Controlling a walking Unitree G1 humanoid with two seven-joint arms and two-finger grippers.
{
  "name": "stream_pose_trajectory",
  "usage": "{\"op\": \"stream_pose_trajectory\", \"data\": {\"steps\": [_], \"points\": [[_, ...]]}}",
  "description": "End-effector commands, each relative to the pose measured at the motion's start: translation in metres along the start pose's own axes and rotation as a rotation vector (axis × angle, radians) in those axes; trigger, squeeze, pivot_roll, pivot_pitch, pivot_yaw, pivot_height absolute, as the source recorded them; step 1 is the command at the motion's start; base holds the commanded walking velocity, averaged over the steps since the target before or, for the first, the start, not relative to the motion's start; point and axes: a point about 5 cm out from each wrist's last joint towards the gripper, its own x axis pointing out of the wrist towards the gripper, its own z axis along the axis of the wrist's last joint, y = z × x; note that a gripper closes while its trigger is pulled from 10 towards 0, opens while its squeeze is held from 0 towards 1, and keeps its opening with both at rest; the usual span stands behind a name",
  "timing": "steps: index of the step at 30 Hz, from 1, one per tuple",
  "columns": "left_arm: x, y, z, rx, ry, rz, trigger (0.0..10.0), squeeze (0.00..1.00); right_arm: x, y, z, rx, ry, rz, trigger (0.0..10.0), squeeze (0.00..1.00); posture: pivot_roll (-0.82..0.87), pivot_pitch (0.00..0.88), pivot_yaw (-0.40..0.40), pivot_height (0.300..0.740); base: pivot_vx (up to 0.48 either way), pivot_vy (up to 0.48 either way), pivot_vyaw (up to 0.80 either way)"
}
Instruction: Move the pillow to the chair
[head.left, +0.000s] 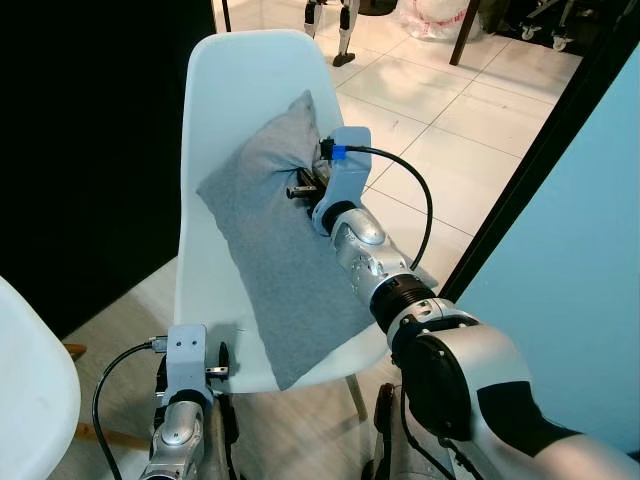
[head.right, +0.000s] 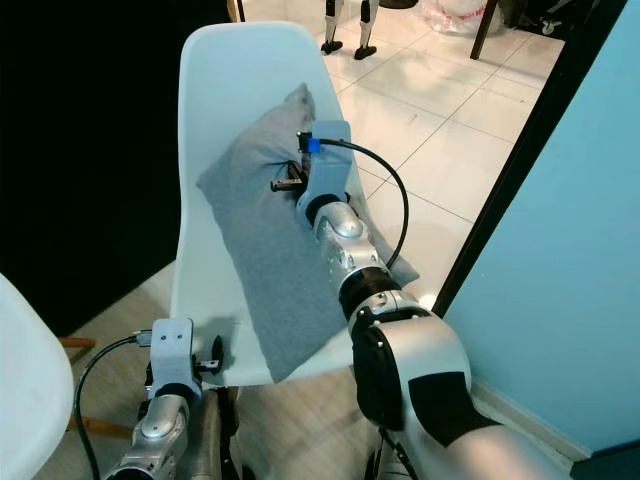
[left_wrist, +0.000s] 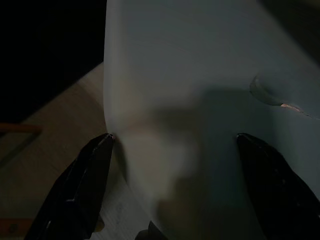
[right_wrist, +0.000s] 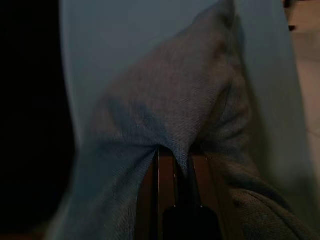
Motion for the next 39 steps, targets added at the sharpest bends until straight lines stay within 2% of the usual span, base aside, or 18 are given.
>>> {"op": "stream_pose_trajectory", "data": {"steps": [1,4,7,8,15,20,26,31,32,33,35,39], "points": [[-0.009,-0.005,-0.018,0.013,0.074,-0.023,10.0,0.00,-0.009,0.005,-0.032,-0.145,0.119,-0.005,10.0,0.00,0.10,0.157,-0.052,0.547,0.000,0.000,0.00],[-0.010,-0.005,-0.018,0.010,0.073,-0.019,10.0,0.00,-0.026,0.007,-0.075,-0.331,0.289,0.020,10.0,0.00,0.09,0.163,-0.050,0.547,0.000,0.000,0.00],[-0.009,-0.005,-0.018,0.011,0.073,-0.019,10.0,0.00,-0.031,0.008,-0.085,-0.331,0.321,0.026,10.0,0.02,0.09,0.164,-0.047,0.547,0.000,0.000,0.00],[-0.009,-0.005,-0.017,0.011,0.073,-0.020,10.0,0.00,-0.034,0.010,-0.091,-0.312,0.335,0.037,10.0,1.00,0.08,0.164,-0.045,0.547,0.000,0.000,0.00],[-0.006,-0.006,-0.014,0.015,0.069,-0.028,10.0,0.00,-0.033,0.016,-0.088,-0.228,0.290,0.056,10.0,1.00,0.07,0.157,-0.041,0.547,0.000,0.000,0.00],[-0.003,-0.007,-0.011,0.020,0.067,-0.031,10.0,0.00,-0.029,0.019,-0.077,-0.351,0.212,0.113,10.0,1.00,0.07,0.139,-0.043,0.547,0.000,0.000,0.00],[-0.001,-0.006,-0.009,0.027,0.066,-0.028,10.0,0.00,-0.028,0.011,-0.071,-0.373,0.188,0.152,10.0,1.00,0.06,0.118,-0.041,0.547,0.000,0.000,0.00],[0.003,0.003,-0.004,0.046,0.052,0.000,10.0,0.00,-0.037,0.009,-0.081,-0.190,0.206,0.276,10.0,1.00,0.05,0.093,-0.045,0.547,0.000,0.000,0.00],[0.004,0.007,-0.003,0.051,0.047,0.011,10.0,0.00,-0.040,0.007,-0.085,-0.122,0.220,0.295,10.0,0.10,0.05,0.088,-0.046,0.547,0.000,0.000,0.00],[0.005,0.011,-0.001,0.057,0.041,0.027,10.0,0.00,-0.044,0.005,-0.089,-0.043,0.220,0.311,10.0,0.00,0.05,0.084,-0.047,0.547,0.000,0.000,0.00],[0.006,0.019,0.001,0.063,0.033,0.056,10.0,0.00,-0.050,-0.003,-0.097,0.026,0.242,0.286,10.0,0.00,0.05,0.077,-0.050,0.556,0.000,0.000,0.00],[0.008,0.033,0.004,0.086,0.022,0.111,10.0,0.00,-0.067,-0.014,-0.122,0.063,0.325,0.255,10.0,0.00,0.05,0.063,-0.063,0.575,0.000,0.000,0.00]]}}
